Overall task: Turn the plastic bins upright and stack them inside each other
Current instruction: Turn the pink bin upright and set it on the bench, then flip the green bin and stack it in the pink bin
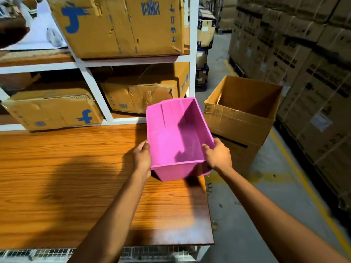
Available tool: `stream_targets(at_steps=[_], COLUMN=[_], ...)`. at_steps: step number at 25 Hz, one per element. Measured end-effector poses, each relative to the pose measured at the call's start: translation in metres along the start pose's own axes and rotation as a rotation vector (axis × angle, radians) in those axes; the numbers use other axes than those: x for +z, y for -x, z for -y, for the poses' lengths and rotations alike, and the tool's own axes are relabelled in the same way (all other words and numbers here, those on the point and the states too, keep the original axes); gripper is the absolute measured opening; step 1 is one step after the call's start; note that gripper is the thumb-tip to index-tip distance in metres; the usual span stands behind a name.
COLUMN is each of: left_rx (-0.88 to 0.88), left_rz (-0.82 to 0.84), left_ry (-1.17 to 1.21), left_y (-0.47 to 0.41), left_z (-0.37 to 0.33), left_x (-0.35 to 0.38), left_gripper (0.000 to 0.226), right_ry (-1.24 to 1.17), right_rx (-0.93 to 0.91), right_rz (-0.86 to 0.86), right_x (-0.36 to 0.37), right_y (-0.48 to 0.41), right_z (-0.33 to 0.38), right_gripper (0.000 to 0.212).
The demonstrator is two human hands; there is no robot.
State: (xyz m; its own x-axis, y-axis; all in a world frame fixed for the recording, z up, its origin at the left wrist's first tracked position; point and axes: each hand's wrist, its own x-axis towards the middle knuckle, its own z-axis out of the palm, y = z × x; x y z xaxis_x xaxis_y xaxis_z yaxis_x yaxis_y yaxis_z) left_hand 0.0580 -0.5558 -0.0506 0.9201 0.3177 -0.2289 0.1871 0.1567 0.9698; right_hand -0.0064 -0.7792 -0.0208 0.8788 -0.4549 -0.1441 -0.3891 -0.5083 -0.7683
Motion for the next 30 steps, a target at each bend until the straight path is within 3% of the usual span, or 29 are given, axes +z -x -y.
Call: stream_targets(at_steps=[7,14,19,22,26,30], left_rx=[-0.004,0.089,0.038,0.035,0.255,0.592], left_rz=[0.134,0.184,0.193,0.208,0.167,0.052], left_ry=[-0.138,-0.248,-0.259,-0.288,-0.495,-0.631], left_y=[-0.009,-0.004,0.008,0.018,0.036,0.071], left_z=[-0.021,-0.026,-0.024,-0.029,-0.05,-0.074], left_x=[-0.024,-0.026,-0.022,-0.021,-0.023,-0.043], left_gripper=[0.034,0.028,0.025,0.035,0.06,0.057], right_ry=[-0.007,0.165,0.205,0.322,0.317,0.061], right_rx=[0.018,-0.035,-0.049,-0.079,-0.339,-0.652], right_rz=[0.057,0.042,0.054,0.075,-0.053,-0.169], right_x=[0.018,0.011,0.0,-0.008,-0.015,-0.011], right_y=[0.018,0.026,0.026,0.026,0.037,0.071], right_z=[0.005,0.011,0.008,0.005,0.005,0.024], right_gripper=[0.043,0.046,0.05,0.056,0.063,0.064])
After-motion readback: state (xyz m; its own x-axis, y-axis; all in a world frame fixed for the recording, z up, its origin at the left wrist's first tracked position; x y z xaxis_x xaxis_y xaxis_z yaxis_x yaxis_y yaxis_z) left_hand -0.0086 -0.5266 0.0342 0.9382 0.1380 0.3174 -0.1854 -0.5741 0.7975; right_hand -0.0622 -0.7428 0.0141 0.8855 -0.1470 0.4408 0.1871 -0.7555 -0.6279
